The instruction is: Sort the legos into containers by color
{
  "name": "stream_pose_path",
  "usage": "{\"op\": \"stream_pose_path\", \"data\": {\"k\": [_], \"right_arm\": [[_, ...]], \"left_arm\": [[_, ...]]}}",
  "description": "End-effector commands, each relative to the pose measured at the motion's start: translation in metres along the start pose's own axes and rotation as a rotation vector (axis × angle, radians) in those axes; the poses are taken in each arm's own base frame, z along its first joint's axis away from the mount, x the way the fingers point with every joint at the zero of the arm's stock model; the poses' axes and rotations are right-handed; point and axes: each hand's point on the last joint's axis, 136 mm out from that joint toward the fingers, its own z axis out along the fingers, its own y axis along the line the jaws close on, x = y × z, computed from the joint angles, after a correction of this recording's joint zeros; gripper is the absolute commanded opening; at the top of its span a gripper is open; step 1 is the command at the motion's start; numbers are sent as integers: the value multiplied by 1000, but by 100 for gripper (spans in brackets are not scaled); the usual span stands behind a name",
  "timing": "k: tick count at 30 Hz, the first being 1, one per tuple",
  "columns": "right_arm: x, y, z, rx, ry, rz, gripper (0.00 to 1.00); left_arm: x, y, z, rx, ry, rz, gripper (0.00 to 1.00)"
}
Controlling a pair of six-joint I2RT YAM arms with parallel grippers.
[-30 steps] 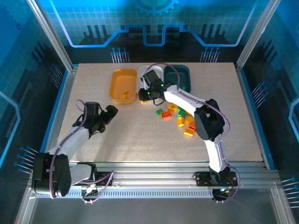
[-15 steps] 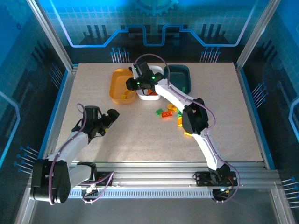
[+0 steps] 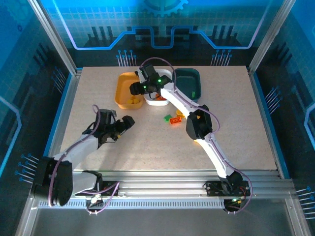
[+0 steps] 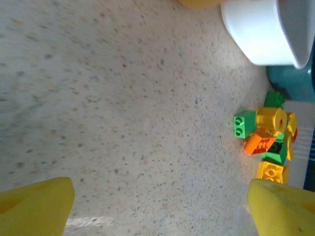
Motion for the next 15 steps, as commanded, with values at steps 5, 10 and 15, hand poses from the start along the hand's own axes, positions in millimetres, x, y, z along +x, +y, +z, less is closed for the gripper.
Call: {"op": "stream_pose_path", "data": {"k": [5, 10, 15], "right_arm": [[-22, -16, -130, 122, -123, -22, 58], [46, -107, -186, 247, -105, 223, 57], [125, -164, -224, 329, -48, 393, 57]], "left_arm": [[12, -40, 35, -63, 67, 230, 89], [36, -75, 80, -156, 180, 527, 81], [41, -87, 130, -368, 214, 818, 70]]}}
